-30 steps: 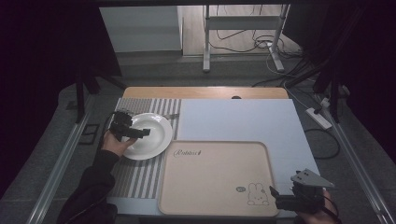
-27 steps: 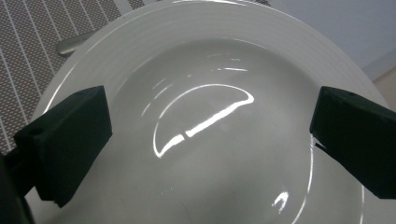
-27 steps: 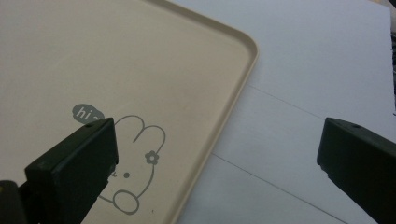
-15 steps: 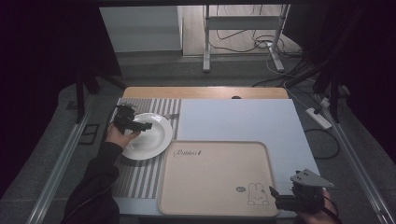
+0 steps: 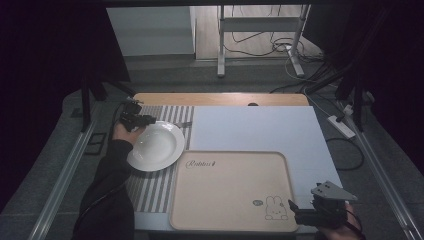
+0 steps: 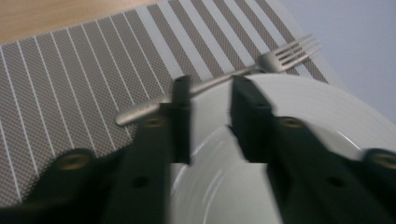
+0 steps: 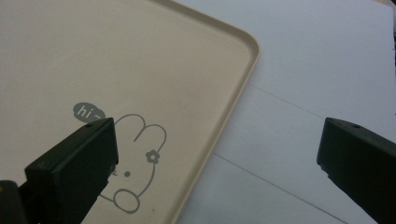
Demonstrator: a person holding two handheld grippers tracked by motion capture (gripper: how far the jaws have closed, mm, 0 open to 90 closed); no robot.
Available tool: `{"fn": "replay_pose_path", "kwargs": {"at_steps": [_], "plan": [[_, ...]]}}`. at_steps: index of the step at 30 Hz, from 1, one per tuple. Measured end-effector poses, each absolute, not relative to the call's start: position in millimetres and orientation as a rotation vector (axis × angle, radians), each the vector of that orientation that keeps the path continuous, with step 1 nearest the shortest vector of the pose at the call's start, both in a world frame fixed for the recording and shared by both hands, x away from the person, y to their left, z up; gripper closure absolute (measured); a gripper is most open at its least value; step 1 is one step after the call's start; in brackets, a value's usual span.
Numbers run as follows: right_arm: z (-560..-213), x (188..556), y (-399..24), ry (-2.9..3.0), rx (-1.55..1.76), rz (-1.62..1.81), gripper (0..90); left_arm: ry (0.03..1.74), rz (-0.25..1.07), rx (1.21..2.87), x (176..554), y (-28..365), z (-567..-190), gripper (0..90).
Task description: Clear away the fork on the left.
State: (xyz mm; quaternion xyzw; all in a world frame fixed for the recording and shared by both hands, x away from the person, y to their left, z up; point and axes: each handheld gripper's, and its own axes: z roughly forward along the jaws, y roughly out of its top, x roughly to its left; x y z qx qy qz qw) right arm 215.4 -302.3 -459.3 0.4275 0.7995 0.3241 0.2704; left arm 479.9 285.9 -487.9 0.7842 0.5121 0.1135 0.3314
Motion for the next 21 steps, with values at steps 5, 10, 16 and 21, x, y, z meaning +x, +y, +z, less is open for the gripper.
{"fn": "replay_pose_path", "kwargs": {"at_steps": [5,10,16,21], "plan": [[-459,215,-302,2.155,1.151,0.872,0.0,1.379,0.31,2.09,495,286,-491,89.1],[-459,216,-302,2.156,1.153,0.873,0.0,1.437,0.312,2.132,512,287,-500,89.1],[-459,216,-303,2.156,1.154,0.874,0.0,1.507,0.302,2.156,526,289,-510,89.1],[-459,216,-302,2.164,1.154,0.871,0.0,1.553,0.293,2.175,535,293,-518,88.9]]}}
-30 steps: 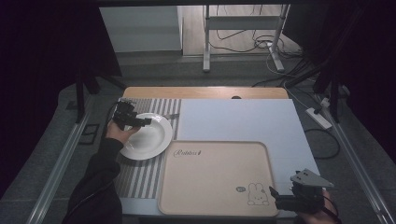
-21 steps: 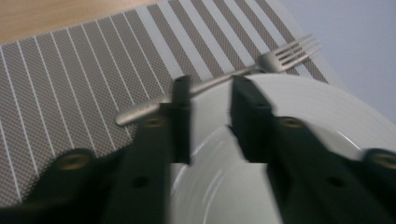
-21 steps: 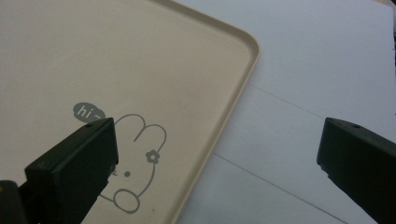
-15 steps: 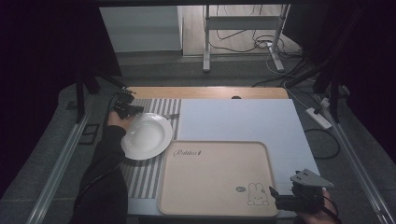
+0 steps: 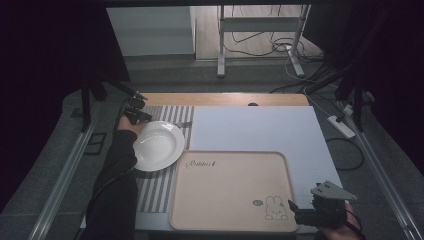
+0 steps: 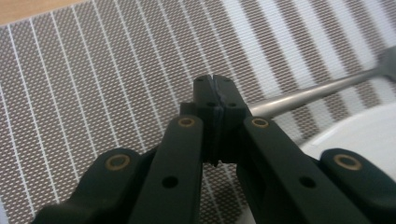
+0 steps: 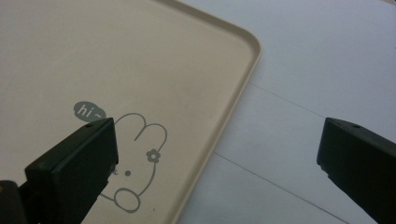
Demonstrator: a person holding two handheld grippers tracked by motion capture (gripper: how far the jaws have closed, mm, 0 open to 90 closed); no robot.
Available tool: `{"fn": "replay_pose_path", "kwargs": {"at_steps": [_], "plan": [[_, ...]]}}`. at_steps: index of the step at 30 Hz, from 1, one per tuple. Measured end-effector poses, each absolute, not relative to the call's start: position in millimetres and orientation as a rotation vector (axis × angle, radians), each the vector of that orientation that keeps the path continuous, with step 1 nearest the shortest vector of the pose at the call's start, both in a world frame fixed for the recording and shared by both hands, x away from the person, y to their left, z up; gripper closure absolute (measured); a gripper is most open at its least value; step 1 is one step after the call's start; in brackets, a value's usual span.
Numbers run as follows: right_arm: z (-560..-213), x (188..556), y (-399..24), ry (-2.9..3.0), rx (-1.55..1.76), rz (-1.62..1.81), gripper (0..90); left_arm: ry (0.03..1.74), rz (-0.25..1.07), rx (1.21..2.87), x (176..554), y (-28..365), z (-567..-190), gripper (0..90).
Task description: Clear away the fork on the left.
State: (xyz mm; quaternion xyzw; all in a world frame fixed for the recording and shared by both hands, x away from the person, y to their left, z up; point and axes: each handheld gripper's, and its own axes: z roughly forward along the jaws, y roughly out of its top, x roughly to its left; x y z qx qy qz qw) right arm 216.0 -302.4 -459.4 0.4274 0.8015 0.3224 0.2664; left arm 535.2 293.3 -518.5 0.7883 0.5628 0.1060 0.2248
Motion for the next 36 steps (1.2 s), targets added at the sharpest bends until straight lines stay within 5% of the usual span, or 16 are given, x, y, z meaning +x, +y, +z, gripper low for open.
{"fn": "replay_pose_path", "kwargs": {"at_steps": [26,29,36], "plan": [[-460,216,-300,2.175,1.134,0.844,0.0,1.533,0.166,2.207,525,303,-517,89.1],[-460,216,-300,2.173,1.136,0.845,0.0,1.479,0.195,2.163,527,299,-507,79.6],[-460,215,-300,2.177,1.129,0.844,0.0,1.288,0.247,2.227,532,256,-496,42.0]]}}
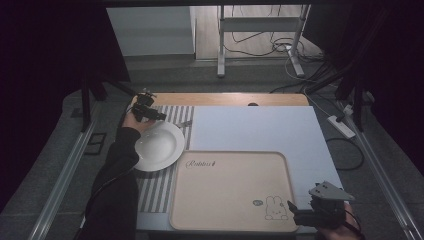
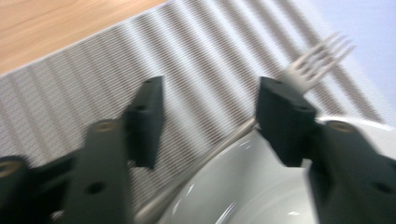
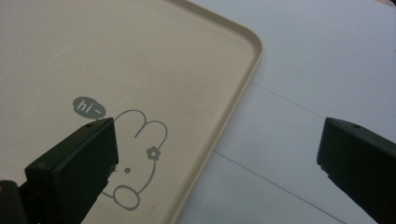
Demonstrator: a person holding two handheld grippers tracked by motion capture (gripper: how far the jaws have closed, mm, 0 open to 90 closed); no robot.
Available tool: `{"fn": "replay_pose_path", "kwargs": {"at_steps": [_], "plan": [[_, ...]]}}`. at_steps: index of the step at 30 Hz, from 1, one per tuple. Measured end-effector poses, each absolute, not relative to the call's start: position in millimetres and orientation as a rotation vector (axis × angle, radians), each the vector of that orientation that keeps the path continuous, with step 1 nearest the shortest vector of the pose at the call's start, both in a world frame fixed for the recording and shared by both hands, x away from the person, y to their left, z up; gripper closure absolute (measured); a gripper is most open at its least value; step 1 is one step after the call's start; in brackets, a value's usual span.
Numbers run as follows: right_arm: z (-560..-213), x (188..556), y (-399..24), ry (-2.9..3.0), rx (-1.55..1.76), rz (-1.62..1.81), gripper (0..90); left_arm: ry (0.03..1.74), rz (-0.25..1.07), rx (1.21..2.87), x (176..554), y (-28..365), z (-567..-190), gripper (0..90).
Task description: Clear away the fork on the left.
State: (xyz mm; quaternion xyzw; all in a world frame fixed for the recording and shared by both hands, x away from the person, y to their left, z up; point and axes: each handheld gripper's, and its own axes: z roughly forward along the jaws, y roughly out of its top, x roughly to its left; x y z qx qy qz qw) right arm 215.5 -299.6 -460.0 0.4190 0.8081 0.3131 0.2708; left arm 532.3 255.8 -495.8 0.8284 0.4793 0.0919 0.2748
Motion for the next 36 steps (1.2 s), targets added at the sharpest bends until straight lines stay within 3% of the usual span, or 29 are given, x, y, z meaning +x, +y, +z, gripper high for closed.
{"fn": "replay_pose_path", "kwargs": {"at_steps": [3,4,5,6,8,11,21,25,32,36], "plan": [[-460,215,-300,2.176,1.128,0.845,0.0,1.248,0.239,2.258,535,243,-497,34.2],[-460,215,-300,2.175,1.128,0.847,0.0,1.222,0.219,2.276,537,230,-500,24.7],[-460,215,-300,2.175,1.128,0.847,0.0,1.222,0.219,2.276,537,230,-500,20.9],[-460,215,-300,2.175,1.128,0.847,0.0,1.215,0.212,2.29,539,223,-502,20.9],[-460,215,-300,2.174,1.128,0.847,0.0,1.223,0.202,2.309,543,210,-505,10.4],[-460,215,-300,2.175,1.126,0.848,0.0,1.208,0.176,2.342,545,203,-509,3.5],[-460,215,-300,2.18,1.119,0.847,0.0,1.246,0.182,2.472,554,193,-526,1.2],[-460,215,-299,2.179,1.118,0.846,0.0,1.257,0.187,2.461,556,200,-524,5.1],[-460,215,-299,2.181,1.117,0.845,0.0,1.241,0.193,2.414,559,225,-519,37.0],[-461,215,-299,2.178,1.116,0.846,0.0,1.252,0.187,2.401,559,241,-518,50.8]]}}
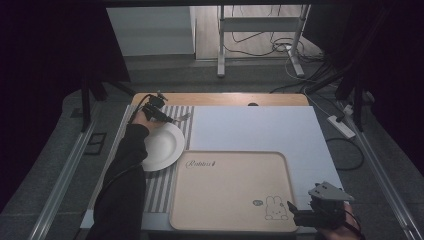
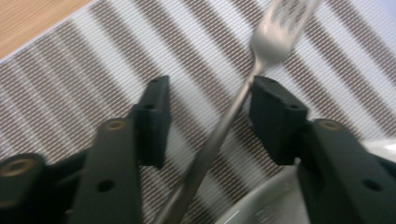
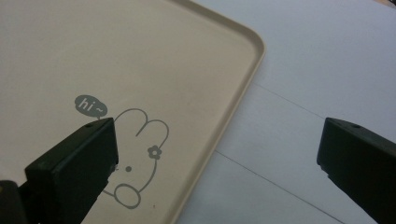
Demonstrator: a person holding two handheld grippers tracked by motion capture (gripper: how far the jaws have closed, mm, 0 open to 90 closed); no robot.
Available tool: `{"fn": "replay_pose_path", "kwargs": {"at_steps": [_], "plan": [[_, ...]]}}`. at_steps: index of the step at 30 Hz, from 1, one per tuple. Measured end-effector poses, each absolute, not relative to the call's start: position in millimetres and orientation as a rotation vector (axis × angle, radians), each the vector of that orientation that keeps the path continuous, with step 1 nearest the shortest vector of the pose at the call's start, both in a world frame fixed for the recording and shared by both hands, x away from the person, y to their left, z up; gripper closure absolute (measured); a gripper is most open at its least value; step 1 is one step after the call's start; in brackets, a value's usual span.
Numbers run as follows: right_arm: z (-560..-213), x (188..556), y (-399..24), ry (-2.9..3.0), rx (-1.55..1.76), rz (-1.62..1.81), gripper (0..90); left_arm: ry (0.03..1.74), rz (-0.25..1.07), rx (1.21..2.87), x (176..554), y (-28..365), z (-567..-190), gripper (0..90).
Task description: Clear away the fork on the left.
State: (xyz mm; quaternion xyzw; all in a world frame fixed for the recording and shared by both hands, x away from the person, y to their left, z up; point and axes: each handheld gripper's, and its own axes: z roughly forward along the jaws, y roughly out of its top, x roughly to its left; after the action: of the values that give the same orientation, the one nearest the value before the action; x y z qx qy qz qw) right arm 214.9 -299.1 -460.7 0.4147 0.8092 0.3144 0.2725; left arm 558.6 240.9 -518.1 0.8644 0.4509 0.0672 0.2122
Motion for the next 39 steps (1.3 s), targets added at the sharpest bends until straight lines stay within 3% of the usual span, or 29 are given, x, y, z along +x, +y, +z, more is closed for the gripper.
{"fn": "replay_pose_path", "kwargs": {"at_steps": [4,7,13,23,39], "plan": [[-461,215,-299,2.179,1.116,0.845,0.0,1.254,0.181,2.391,556,252,-518,60.5],[-461,215,-299,2.183,1.117,0.84,0.0,1.249,0.178,2.403,553,259,-517,76.2],[-461,215,-298,2.186,1.116,0.836,0.0,1.182,0.162,2.384,549,265,-520,83.9],[-460,215,-299,2.186,1.119,0.838,0.0,1.227,0.19,2.352,546,274,-519,84.2],[-461,215,-298,2.181,1.117,0.836,0.0,1.257,0.23,2.305,520,319,-476,84.1]]}}
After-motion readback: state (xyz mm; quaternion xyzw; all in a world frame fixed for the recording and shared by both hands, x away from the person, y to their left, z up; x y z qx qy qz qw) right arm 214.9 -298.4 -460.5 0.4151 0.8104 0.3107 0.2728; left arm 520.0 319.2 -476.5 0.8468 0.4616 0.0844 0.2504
